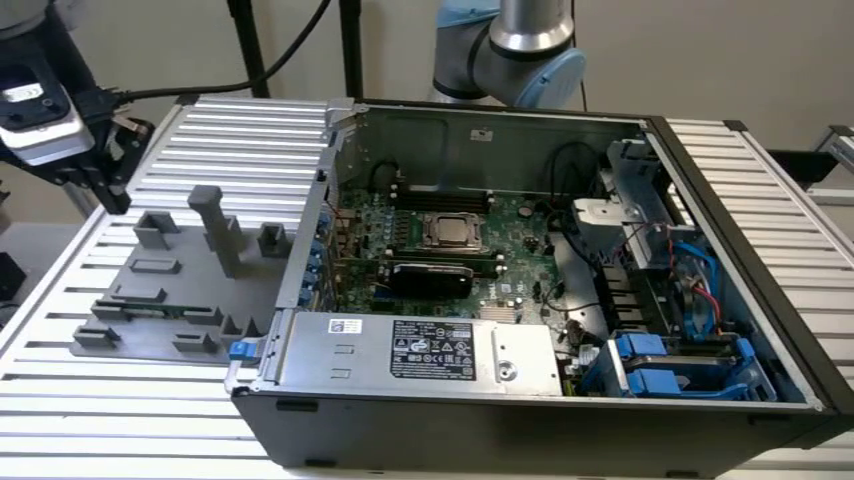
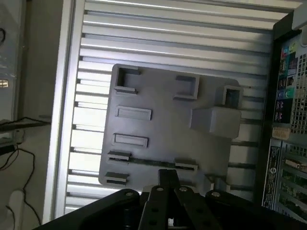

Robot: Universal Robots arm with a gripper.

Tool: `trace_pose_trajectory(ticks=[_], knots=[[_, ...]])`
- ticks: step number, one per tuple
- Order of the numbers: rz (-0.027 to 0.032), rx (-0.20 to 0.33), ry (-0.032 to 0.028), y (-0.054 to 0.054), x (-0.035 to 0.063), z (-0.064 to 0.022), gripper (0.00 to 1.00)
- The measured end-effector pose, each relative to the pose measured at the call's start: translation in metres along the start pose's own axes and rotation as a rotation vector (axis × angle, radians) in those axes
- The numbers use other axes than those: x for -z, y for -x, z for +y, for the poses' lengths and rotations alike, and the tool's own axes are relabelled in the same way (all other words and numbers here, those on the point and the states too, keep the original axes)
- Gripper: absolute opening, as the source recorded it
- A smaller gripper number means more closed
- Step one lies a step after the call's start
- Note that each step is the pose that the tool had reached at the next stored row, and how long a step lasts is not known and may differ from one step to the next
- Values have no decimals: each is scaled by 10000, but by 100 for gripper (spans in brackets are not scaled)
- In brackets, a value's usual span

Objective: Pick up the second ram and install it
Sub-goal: 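Pick up the second ram and move it above second insertion slot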

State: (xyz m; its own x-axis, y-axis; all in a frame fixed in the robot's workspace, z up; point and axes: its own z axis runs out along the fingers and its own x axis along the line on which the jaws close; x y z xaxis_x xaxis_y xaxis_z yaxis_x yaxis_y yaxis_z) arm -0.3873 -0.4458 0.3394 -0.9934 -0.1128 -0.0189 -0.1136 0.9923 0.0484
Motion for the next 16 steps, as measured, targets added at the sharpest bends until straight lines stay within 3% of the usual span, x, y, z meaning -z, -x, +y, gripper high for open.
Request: trace_pose_trajectory(ticks=[16], knots=[[140,2907,55,-2,-88,-4,0]])
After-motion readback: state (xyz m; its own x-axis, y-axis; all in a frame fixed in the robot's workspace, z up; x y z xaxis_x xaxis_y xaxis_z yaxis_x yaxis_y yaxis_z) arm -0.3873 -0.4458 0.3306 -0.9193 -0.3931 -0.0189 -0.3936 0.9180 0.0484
